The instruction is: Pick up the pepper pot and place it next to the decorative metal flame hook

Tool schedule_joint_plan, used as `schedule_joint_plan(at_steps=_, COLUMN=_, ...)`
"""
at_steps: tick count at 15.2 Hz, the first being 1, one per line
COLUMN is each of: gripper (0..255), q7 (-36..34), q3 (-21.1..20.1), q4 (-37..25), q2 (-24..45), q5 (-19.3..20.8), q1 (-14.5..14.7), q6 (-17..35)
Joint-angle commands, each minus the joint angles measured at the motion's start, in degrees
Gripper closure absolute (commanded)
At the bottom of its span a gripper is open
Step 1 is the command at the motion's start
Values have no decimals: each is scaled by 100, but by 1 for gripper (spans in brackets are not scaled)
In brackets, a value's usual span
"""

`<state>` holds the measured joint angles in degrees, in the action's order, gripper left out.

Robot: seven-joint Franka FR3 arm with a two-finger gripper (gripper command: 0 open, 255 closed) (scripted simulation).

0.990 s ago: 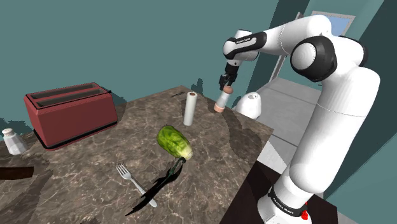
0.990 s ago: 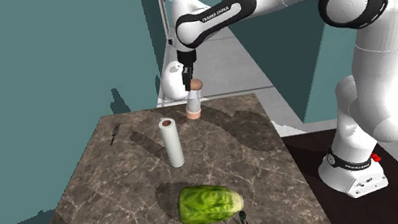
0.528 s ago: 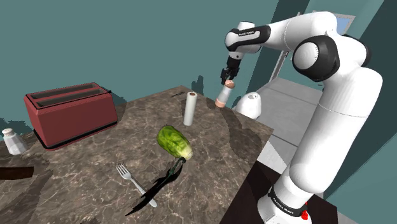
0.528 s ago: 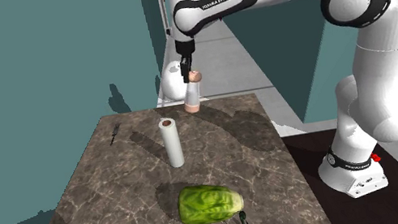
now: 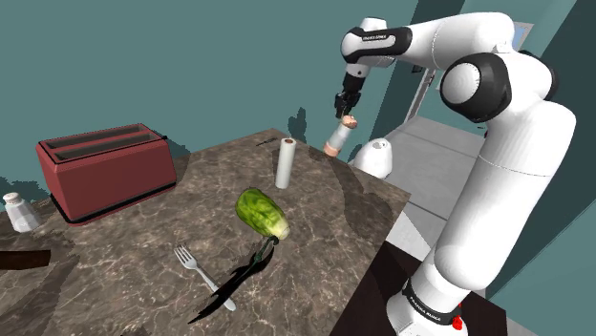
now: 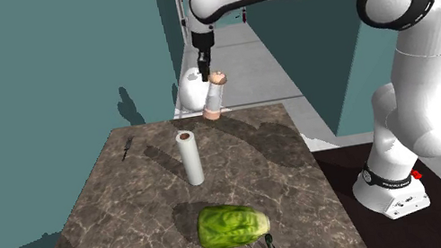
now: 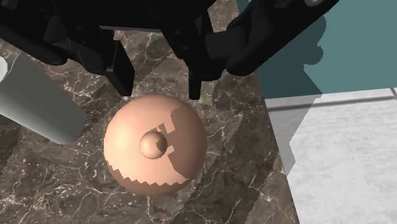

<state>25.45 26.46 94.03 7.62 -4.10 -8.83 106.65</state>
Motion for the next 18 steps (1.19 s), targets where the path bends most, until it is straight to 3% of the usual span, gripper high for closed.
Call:
schedule_joint_plan(at_steps=1, gripper=255, q7=6, q3=7, q4=-162, q2=4, q5=-1, q1=-10, q6=-161)
schedule_joint_plan(at_steps=6, gripper=255, q7=-6, q3=9, q4=-396, q2=5, q5=2, q1=-13, q6=-391)
schedule_joint_plan(at_steps=7, gripper=0, q7=-6, q3=9, q4=-396, q2=5, q5=2, q1=-13, q6=-391)
schedule_joint_plan(at_steps=12, gripper=0, q7=674, q3=65, q4=969, q2=-435, q5=-100, q1=-107, q6=538)
schedule_joint_plan(at_steps=18, gripper=0, q7=1716, q3=192, q4=2183, q2=-588, q5=-442, q1=-278, q6=1497)
